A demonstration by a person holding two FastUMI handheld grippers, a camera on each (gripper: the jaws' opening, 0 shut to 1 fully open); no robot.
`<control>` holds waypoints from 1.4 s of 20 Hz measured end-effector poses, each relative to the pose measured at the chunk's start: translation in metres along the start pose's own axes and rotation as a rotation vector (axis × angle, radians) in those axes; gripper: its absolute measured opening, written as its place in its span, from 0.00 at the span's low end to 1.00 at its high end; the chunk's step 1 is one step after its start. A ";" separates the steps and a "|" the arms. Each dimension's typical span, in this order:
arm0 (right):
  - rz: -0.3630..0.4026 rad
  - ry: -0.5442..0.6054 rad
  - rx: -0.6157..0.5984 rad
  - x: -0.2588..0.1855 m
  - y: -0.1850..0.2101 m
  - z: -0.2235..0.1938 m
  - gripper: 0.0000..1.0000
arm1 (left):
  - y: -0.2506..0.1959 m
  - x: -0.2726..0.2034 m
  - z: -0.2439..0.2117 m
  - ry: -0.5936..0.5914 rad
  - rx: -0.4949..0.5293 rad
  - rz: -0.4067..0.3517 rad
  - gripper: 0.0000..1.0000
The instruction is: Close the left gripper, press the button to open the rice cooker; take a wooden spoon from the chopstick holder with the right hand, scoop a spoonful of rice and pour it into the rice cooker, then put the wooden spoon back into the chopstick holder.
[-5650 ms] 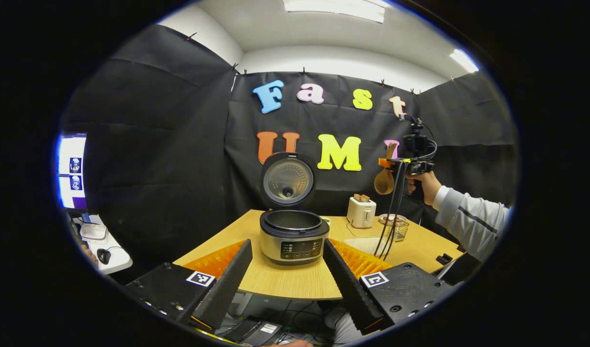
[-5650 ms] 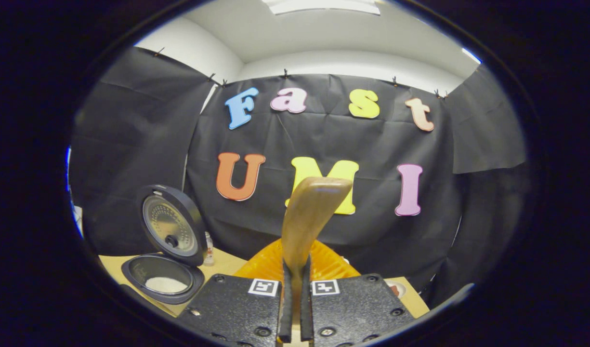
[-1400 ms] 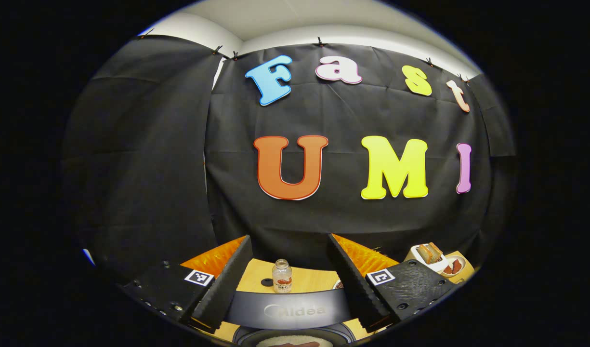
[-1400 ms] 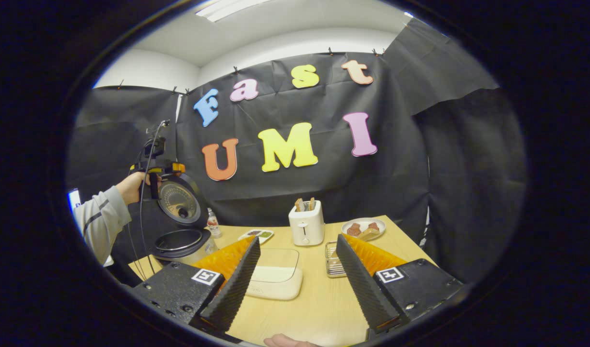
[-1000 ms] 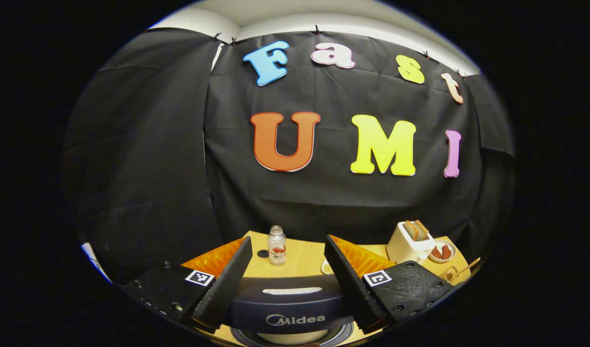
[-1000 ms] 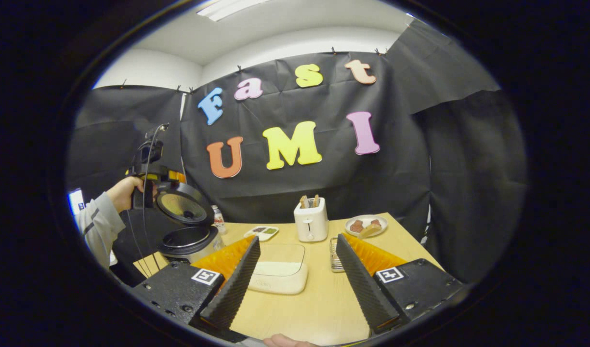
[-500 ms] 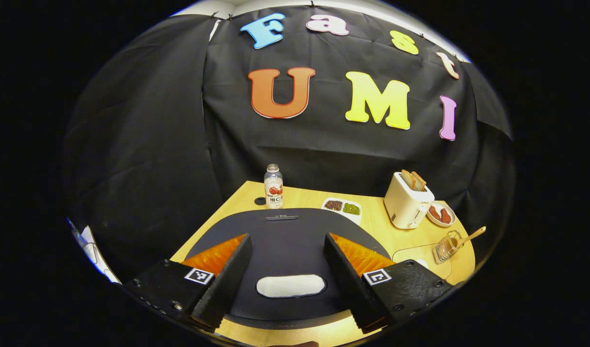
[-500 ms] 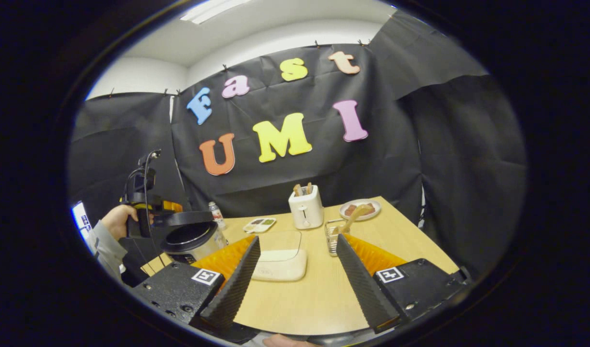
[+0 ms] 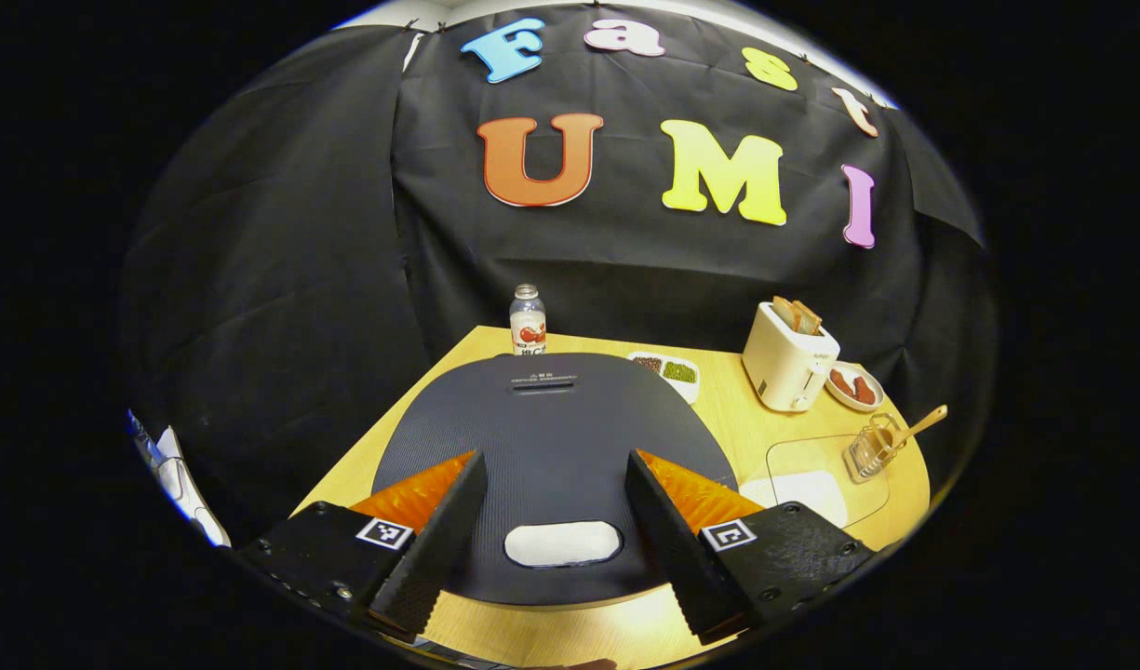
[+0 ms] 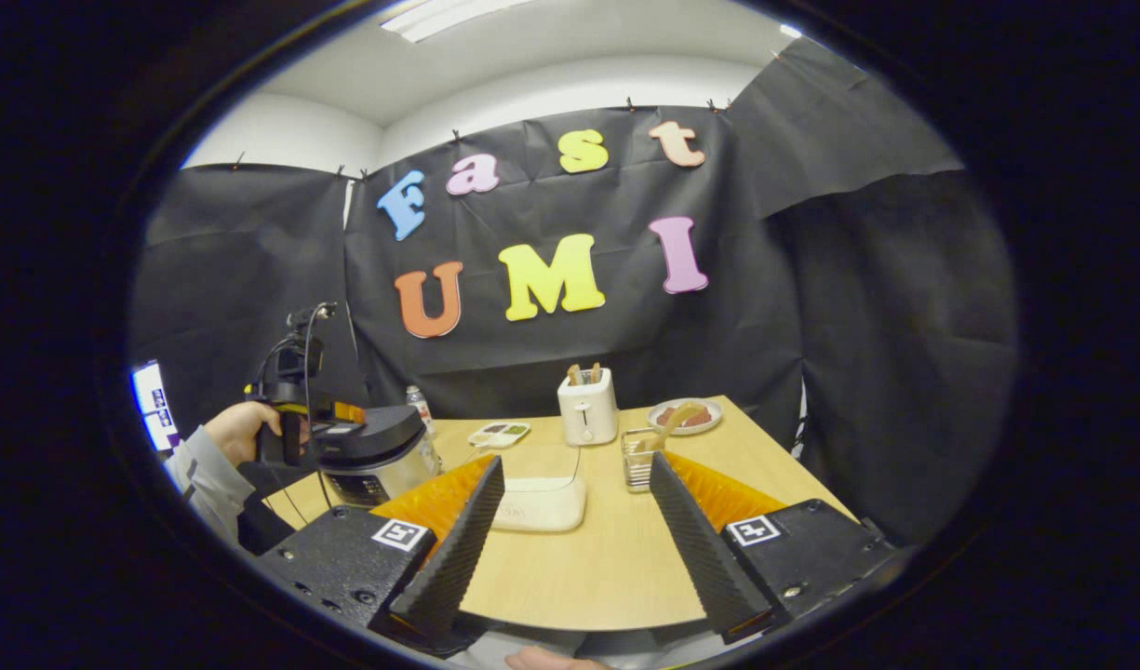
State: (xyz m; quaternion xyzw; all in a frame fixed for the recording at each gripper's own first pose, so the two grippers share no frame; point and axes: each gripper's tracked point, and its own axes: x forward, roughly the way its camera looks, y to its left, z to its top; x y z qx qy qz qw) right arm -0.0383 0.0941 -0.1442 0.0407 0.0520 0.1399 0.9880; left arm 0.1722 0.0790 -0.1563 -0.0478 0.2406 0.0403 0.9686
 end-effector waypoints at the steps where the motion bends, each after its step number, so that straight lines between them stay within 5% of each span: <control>1: 0.005 -0.007 -0.004 -0.003 0.003 0.001 1.00 | 0.000 -0.003 -0.002 -0.008 0.005 -0.004 0.98; 17: 0.012 -0.044 -0.050 -0.022 0.026 0.001 0.96 | -0.001 -0.009 -0.007 -0.350 0.010 0.039 0.98; 27: 0.007 -0.019 -0.036 -0.014 0.020 -0.009 1.00 | -0.005 -0.003 -0.011 -0.454 0.005 0.051 0.98; 28: 0.007 -0.020 -0.036 -0.015 0.019 -0.008 1.00 | -0.004 -0.005 -0.009 -0.461 0.008 0.045 0.92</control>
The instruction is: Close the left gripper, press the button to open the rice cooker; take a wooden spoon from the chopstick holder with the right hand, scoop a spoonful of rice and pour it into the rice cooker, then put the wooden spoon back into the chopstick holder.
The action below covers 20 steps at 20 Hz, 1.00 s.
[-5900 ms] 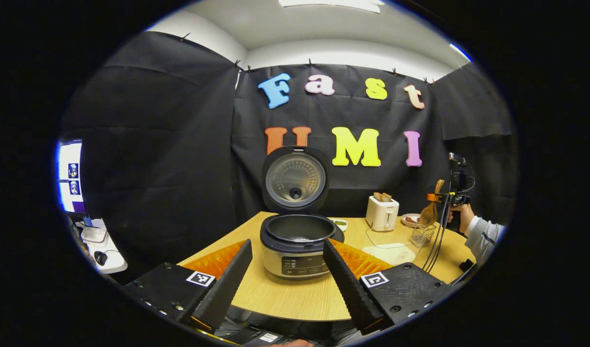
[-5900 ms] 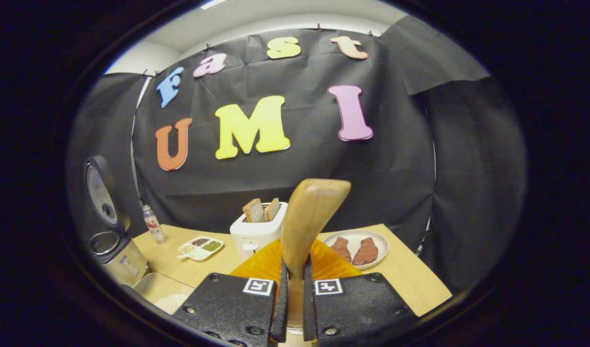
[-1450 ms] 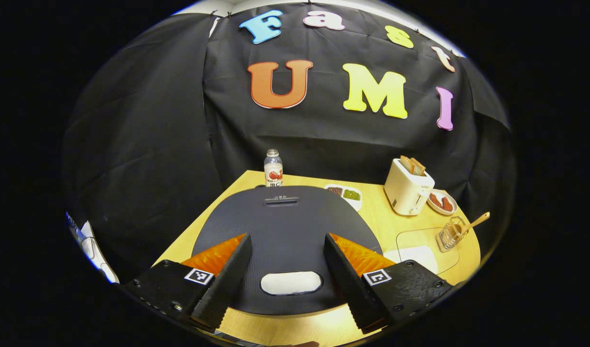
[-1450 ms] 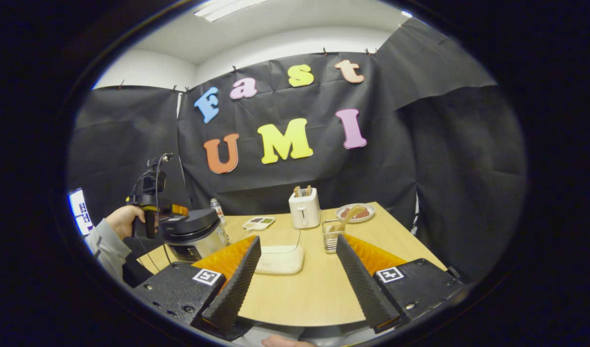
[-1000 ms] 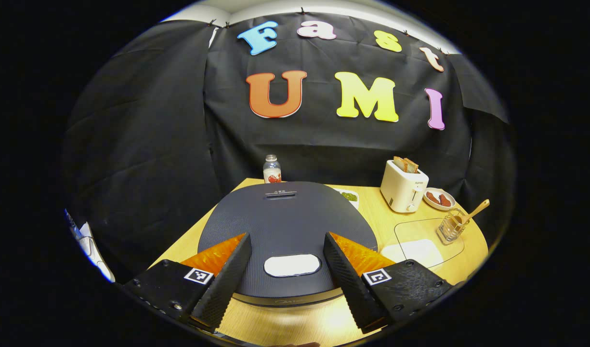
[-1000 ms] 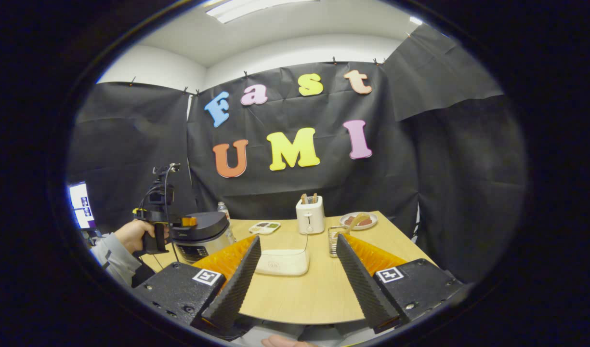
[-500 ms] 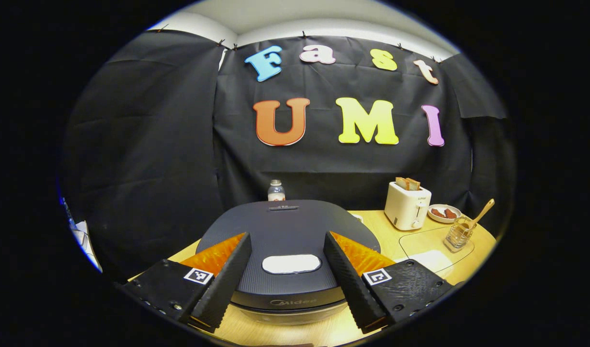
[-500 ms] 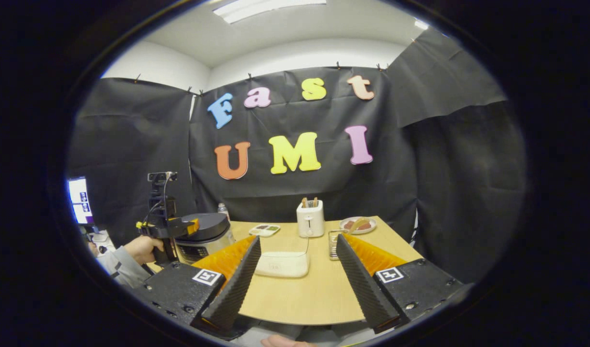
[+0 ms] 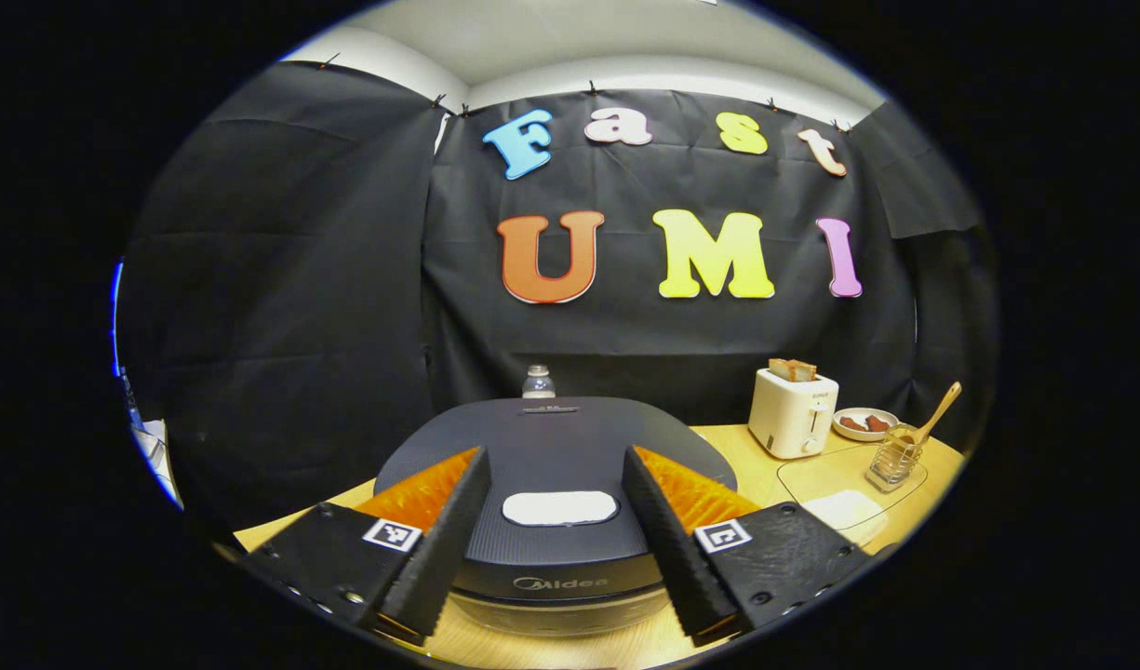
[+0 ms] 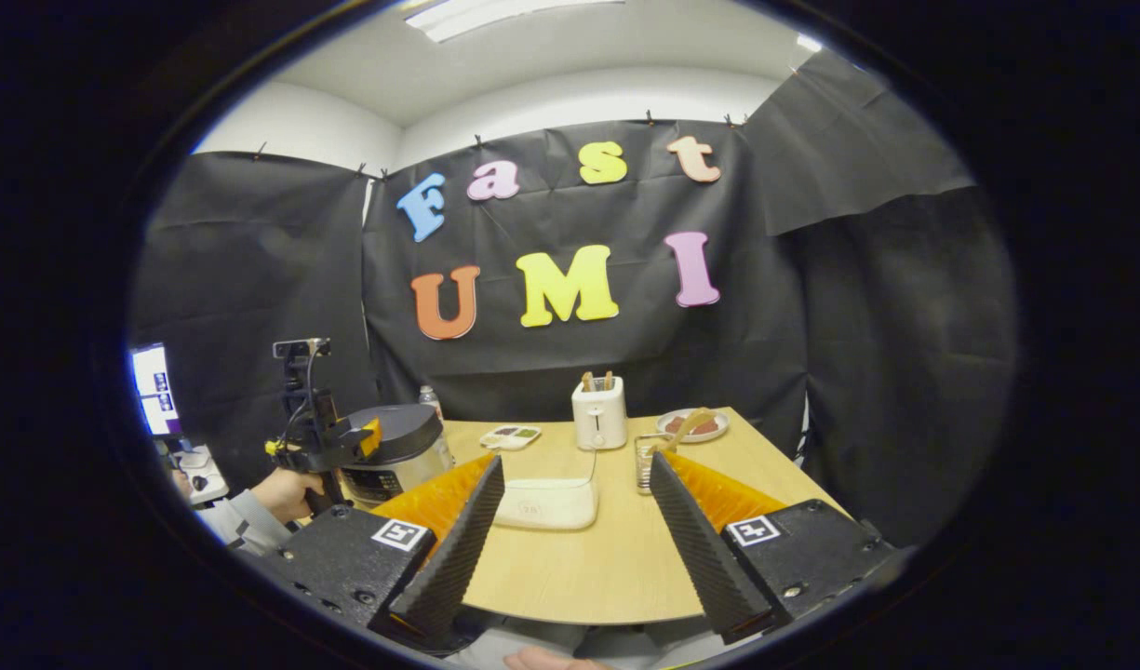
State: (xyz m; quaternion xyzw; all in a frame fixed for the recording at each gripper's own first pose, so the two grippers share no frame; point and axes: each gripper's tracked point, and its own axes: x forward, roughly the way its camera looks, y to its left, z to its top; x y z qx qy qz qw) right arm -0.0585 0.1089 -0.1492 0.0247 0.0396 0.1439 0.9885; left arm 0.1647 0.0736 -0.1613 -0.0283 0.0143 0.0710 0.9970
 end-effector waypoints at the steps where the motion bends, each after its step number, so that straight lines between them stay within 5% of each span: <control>1: 0.001 0.000 0.001 0.000 0.000 0.000 0.96 | 0.000 -0.001 -0.003 0.013 -0.013 -0.003 0.85; 6: -0.007 -0.010 0.000 -0.003 -0.006 0.005 1.00 | -0.002 -0.013 0.001 0.032 0.022 0.010 0.84; 7: -0.011 -0.015 0.002 -0.001 -0.009 0.007 1.00 | -0.006 -0.019 0.001 0.046 0.031 0.003 0.75; 9: -0.024 -0.020 0.012 -0.001 -0.014 0.009 1.00 | -0.014 -0.033 0.010 0.035 0.033 0.002 0.91; 14: -0.053 -0.034 0.039 -0.003 -0.025 0.015 0.96 | -0.028 -0.080 0.040 -0.001 0.061 0.017 0.93; 17: -0.062 -0.045 0.020 -0.005 -0.028 0.022 0.96 | -0.057 -0.117 0.056 -0.010 -0.006 -0.073 0.93; 20: -0.099 -0.069 -0.015 -0.009 -0.040 0.034 1.00 | -0.058 -0.145 0.069 -0.001 -0.022 -0.070 0.94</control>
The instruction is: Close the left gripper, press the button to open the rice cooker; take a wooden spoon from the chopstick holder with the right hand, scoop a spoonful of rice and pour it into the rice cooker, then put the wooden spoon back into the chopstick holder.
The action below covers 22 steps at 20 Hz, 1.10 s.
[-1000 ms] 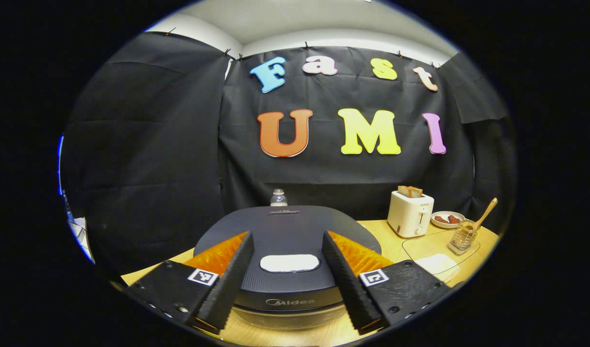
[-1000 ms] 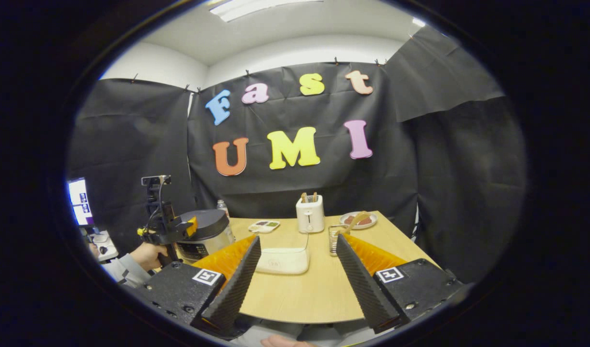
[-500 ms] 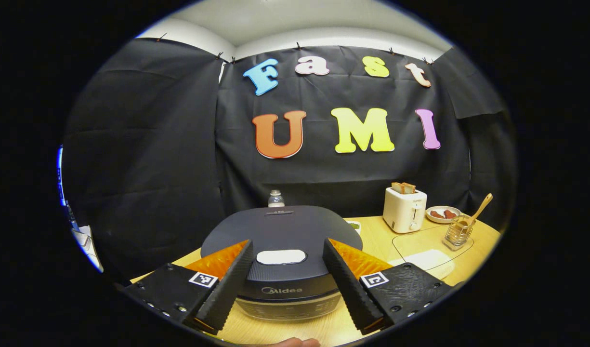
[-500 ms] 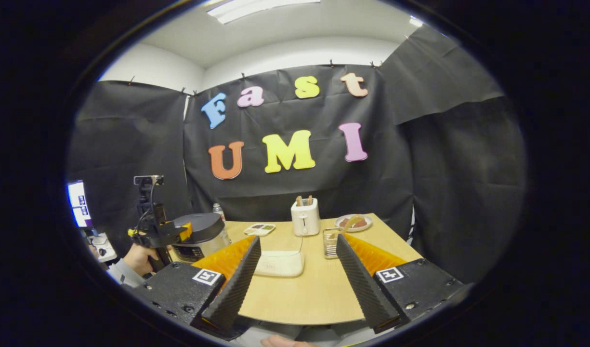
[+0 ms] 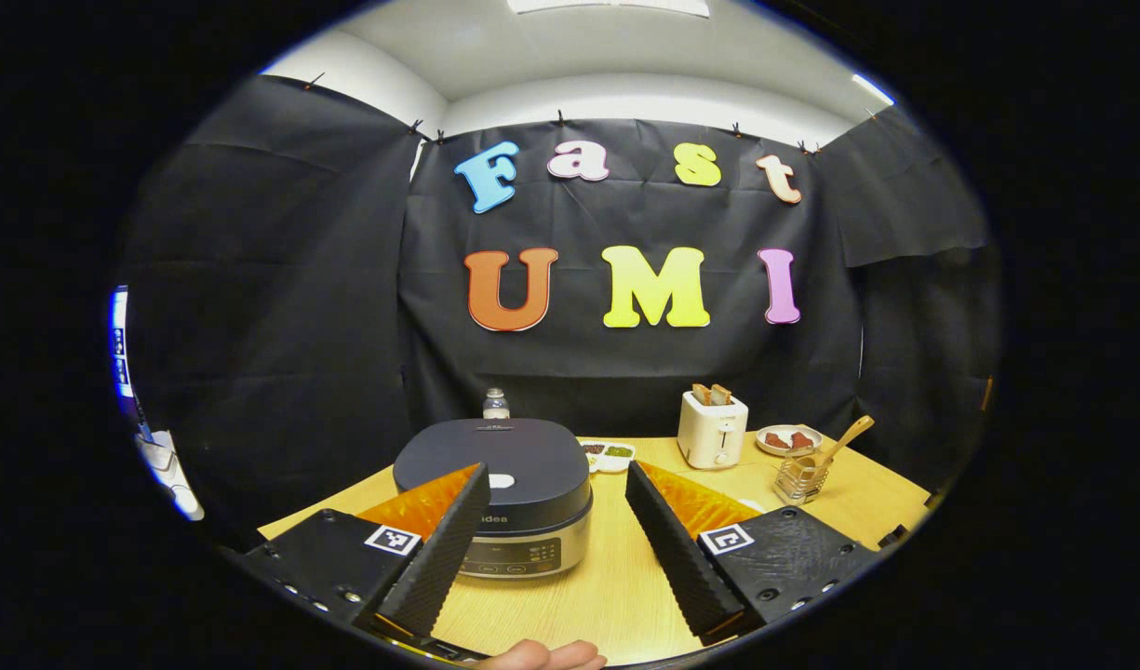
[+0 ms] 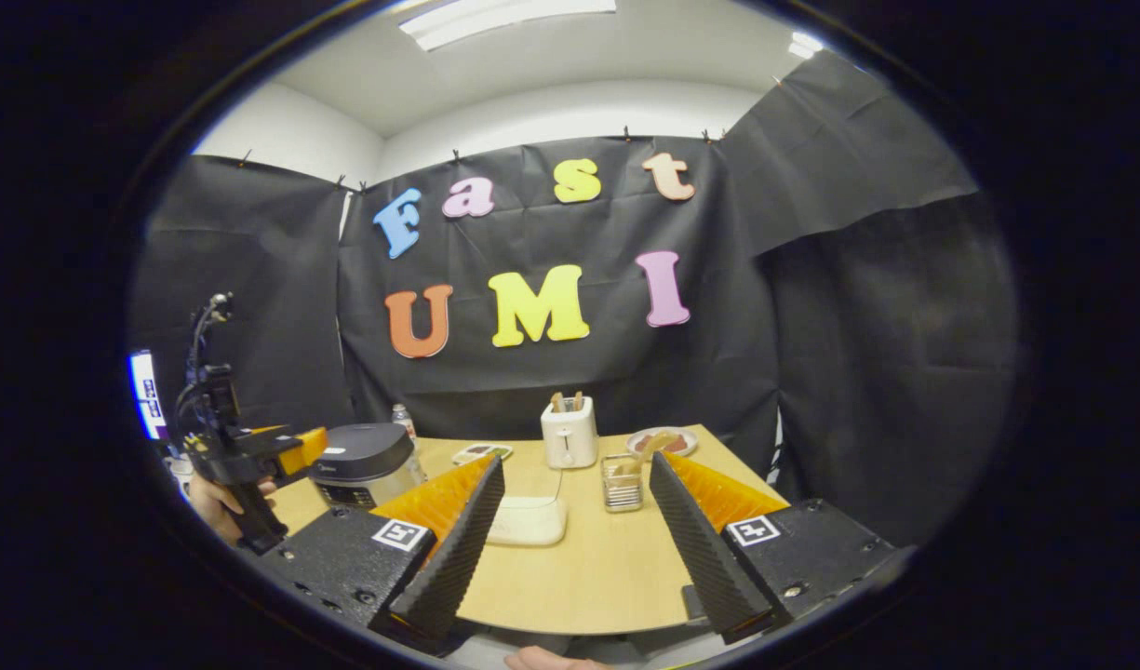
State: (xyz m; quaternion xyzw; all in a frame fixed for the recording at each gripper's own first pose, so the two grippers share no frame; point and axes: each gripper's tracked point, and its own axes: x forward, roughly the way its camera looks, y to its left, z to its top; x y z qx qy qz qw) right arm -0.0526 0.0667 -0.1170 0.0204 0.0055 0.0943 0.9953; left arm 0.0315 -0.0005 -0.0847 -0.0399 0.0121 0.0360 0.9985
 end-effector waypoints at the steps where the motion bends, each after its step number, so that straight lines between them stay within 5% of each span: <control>1: -0.009 -0.009 -0.001 -0.001 -0.003 0.005 1.00 | -0.006 -0.010 0.005 0.006 -0.004 -0.001 0.94; 6: -0.018 -0.027 0.000 -0.003 -0.006 0.019 1.00 | -0.022 -0.052 0.016 0.016 -0.001 -0.068 0.94; 17: -0.008 -0.019 -0.038 0.000 0.009 0.024 1.00 | 0.006 -0.094 0.041 -0.087 -0.021 -0.027 0.94; 22: -0.010 -0.009 -0.035 0.004 0.010 0.022 0.96 | 0.006 -0.101 0.045 -0.112 -0.143 -0.071 0.94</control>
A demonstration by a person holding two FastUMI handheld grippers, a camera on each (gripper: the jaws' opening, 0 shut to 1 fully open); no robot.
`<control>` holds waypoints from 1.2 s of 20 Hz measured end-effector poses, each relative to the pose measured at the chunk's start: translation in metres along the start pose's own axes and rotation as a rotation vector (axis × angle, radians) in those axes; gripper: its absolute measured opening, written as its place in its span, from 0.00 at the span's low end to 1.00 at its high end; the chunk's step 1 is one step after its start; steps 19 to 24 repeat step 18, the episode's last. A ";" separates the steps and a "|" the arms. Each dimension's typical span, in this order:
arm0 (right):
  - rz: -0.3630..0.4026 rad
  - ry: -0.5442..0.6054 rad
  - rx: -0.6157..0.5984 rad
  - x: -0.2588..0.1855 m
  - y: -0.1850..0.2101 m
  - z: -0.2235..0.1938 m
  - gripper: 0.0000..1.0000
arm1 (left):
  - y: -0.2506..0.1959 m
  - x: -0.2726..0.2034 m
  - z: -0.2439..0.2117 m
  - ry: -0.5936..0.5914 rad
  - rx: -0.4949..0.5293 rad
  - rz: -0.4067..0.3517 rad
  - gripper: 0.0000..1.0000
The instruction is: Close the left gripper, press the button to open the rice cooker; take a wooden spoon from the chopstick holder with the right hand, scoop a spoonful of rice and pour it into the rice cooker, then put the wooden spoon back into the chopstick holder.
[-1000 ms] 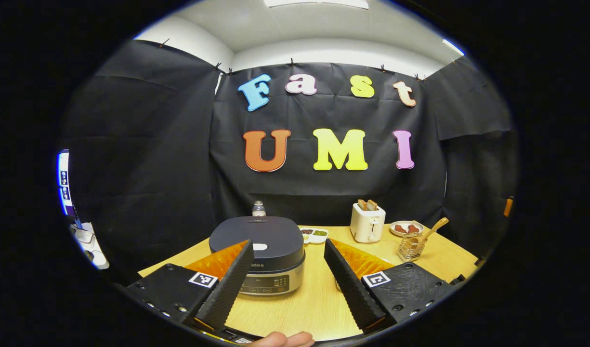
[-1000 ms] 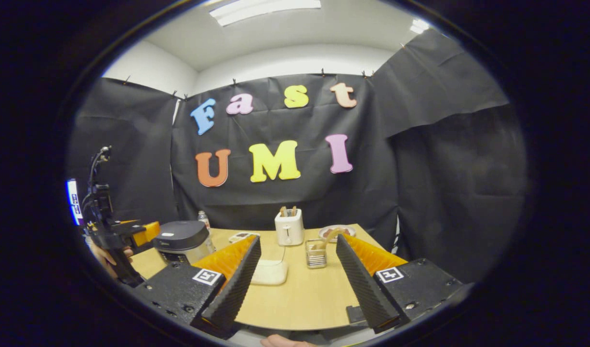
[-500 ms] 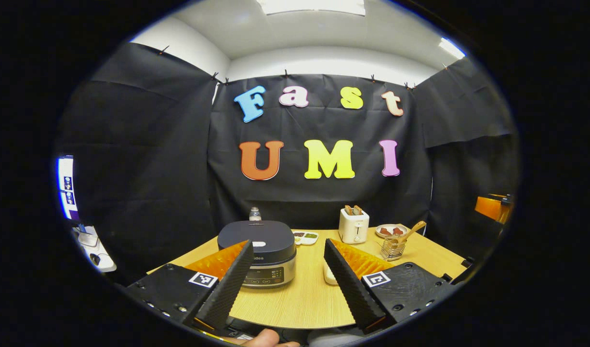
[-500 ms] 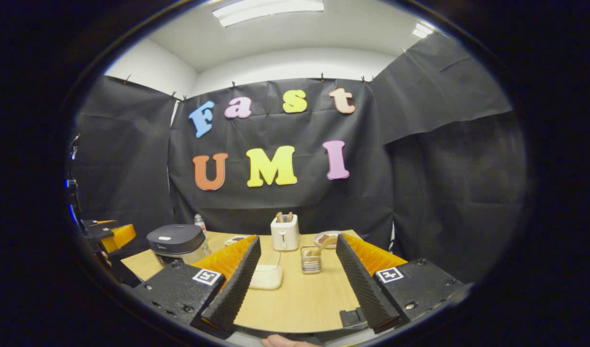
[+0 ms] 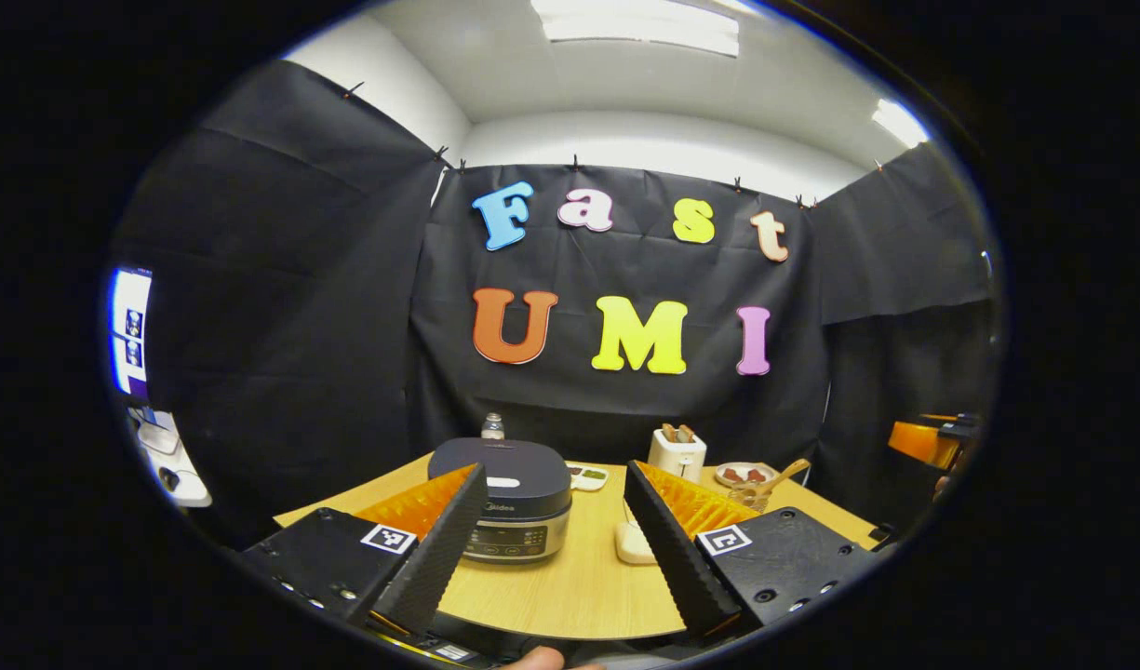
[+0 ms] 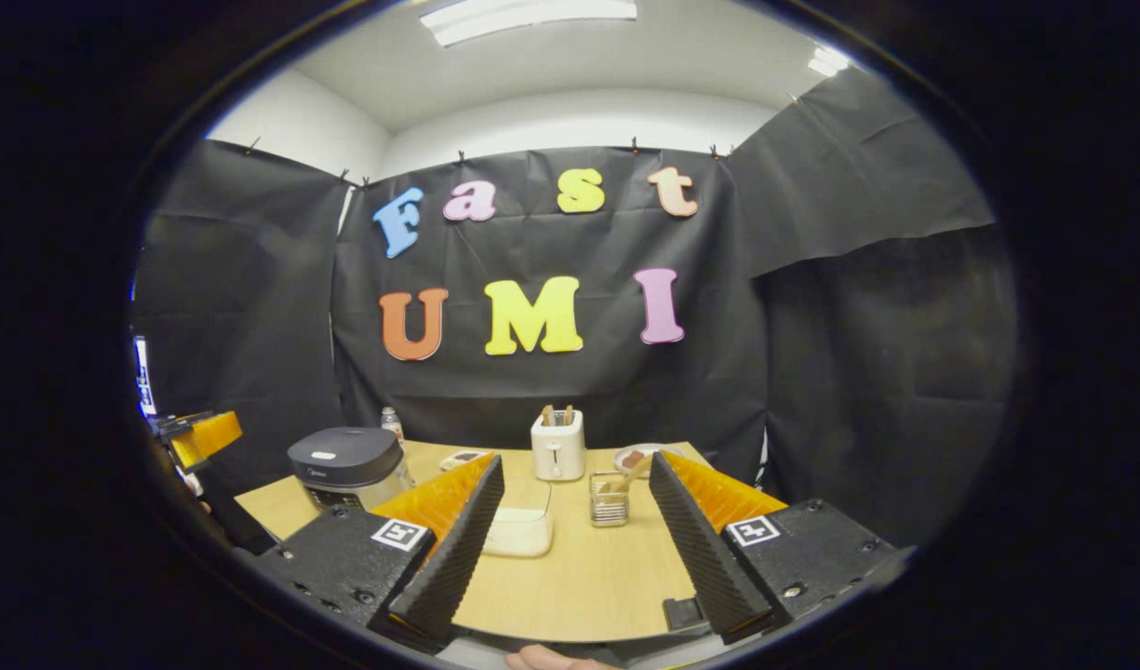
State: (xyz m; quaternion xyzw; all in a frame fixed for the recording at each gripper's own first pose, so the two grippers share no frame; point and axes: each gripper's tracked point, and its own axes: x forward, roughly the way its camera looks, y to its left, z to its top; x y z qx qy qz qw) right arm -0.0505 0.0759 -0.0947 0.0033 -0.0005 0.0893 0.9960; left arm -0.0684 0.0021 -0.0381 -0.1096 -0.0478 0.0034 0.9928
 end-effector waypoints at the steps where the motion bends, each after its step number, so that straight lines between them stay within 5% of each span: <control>1: -0.001 -0.001 0.000 0.000 0.000 0.000 0.96 | 0.005 0.001 0.001 -0.008 -0.012 0.006 0.94; 24: -0.025 -0.043 -0.038 -0.018 -0.007 0.019 1.00 | 0.000 -0.001 0.006 0.018 0.090 0.009 0.95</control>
